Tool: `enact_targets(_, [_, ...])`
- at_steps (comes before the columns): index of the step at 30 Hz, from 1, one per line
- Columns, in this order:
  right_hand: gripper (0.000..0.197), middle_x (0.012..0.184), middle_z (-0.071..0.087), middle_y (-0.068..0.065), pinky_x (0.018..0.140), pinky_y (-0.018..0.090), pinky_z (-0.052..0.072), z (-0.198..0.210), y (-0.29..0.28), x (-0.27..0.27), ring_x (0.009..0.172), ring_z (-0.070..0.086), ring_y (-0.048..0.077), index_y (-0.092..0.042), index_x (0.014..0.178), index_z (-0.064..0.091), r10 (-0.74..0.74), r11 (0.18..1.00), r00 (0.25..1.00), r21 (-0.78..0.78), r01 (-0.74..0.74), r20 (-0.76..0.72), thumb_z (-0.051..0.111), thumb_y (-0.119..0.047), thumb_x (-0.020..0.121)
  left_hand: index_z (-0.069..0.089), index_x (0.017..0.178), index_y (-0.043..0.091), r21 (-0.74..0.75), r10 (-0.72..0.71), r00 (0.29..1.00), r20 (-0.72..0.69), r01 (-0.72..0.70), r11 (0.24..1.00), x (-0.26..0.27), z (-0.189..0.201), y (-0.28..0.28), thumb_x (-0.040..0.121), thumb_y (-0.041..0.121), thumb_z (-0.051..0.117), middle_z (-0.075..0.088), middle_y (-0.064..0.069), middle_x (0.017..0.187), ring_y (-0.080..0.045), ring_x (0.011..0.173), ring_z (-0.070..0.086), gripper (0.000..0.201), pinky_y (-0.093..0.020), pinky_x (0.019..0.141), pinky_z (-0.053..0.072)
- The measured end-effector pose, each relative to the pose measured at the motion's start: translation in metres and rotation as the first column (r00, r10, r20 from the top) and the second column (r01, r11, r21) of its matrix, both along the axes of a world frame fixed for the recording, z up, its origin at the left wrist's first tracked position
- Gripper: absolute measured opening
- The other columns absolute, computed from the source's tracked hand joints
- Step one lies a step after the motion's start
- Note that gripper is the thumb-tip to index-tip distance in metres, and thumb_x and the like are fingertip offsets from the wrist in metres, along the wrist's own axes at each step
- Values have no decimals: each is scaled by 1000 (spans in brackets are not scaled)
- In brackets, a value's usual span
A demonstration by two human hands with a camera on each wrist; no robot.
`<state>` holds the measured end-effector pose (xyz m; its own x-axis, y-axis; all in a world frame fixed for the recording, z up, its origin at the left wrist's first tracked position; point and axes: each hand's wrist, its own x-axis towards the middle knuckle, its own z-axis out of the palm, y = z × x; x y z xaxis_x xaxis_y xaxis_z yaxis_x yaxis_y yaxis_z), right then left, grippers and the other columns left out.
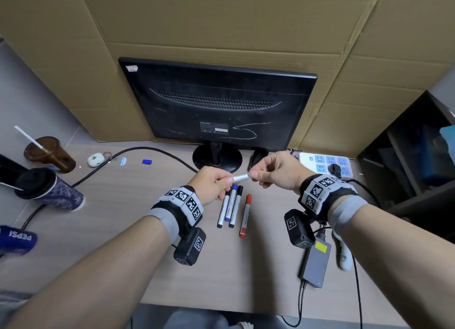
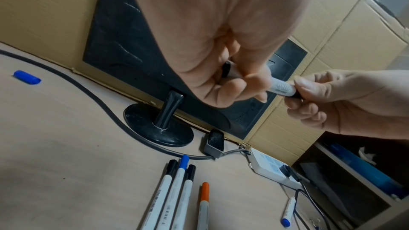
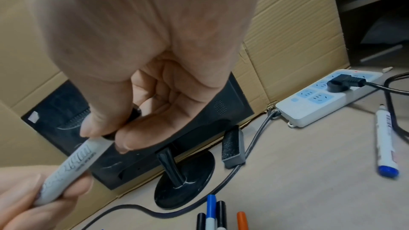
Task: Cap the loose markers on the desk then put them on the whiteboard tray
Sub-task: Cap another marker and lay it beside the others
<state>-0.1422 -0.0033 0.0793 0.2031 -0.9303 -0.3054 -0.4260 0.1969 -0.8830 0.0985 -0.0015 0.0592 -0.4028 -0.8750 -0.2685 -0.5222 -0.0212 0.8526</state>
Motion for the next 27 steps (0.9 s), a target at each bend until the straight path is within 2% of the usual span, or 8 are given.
enact_targets(2, [8, 82, 74, 19, 66, 26, 61, -9, 2, 1, 64, 68, 15, -15, 85, 81, -32, 999, 999, 41, 30, 41, 78, -14, 92, 72, 88, 21, 23, -25, 1000, -6, 25, 999, 3, 0, 1, 104, 17, 54, 62, 9, 55, -7, 52, 57, 24, -21, 60, 50])
enact_targets(7, [8, 85, 66, 10, 67, 21, 57, -46, 6, 16, 69, 61, 15, -11, 103, 75, -147, 979, 986, 151, 134, 76, 74, -16, 96, 70, 105, 15, 221, -58, 997, 42, 47, 974, 5, -16, -3, 102, 25, 58, 80, -5, 86, -14, 61, 69, 16, -29, 69, 53])
enact_targets(10, [17, 96, 70, 5, 70, 26, 55, -68, 6, 17, 76, 62, 17, -10, 114, 69, -202, 955, 979, 222, 195, 9, 67, -20, 101, 61, 100, 20, 352, -14, 993, 121, -30, 936, 13, -40, 3, 104, 31, 49, 81, -4, 84, -19, 57, 72, 17, -28, 57, 45])
enact_targets(15, [20, 91, 72, 10, 62, 28, 51, -106, 23, -8, 74, 58, 24, -6, 101, 72, -214, 913, 964, 318, 254, -156, 62, -23, 104, 54, 98, 18, 383, 60, 925, 376, -214, 899, 36, -93, 14, 102, 34, 50, 80, -5, 77, -22, 61, 78, 17, -25, 51, 44])
enact_targets(17, [24, 84, 67, 13, 60, 29, 49, -116, 35, -19, 73, 56, 26, 1, 98, 72, -237, 891, 950, 345, 296, -204, 61, -19, 103, 55, 98, 13, 375, 68, 906, 417, -240, 896, 37, -104, 13, 103, 33, 51, 80, -10, 75, -23, 57, 77, 21, -23, 47, 45])
enact_targets(19, [23, 80, 67, 12, 59, 29, 46, -125, 49, -26, 67, 56, 26, -2, 89, 71, -258, 864, 941, 383, 326, -220, 58, -15, 103, 57, 95, 7, 378, 91, 903, 420, -265, 887, 32, -114, 9, 103, 31, 52, 79, -16, 79, -24, 55, 76, 25, -21, 40, 44])
enact_targets(23, [23, 84, 74, 5, 58, 28, 46, -144, 65, -35, 63, 59, 19, -13, 84, 70, -310, 824, 927, 425, 374, -213, 57, -14, 104, 55, 96, 13, 319, 51, 866, 497, -237, 918, 16, -131, 3, 102, 38, 49, 75, -3, 58, -16, 47, 73, 26, -25, 51, 50])
enact_targets(27, [23, 85, 76, 6, 61, 31, 50, -153, 66, -39, 67, 60, 22, -16, 82, 71, -343, 818, 909, 401, 413, -236, 59, -14, 101, 53, 101, 12, 292, 124, 831, 542, -324, 900, 4, -139, -1, 102, 35, 49, 75, -9, 74, -15, 32, 59, 23, -22, 41, 45])
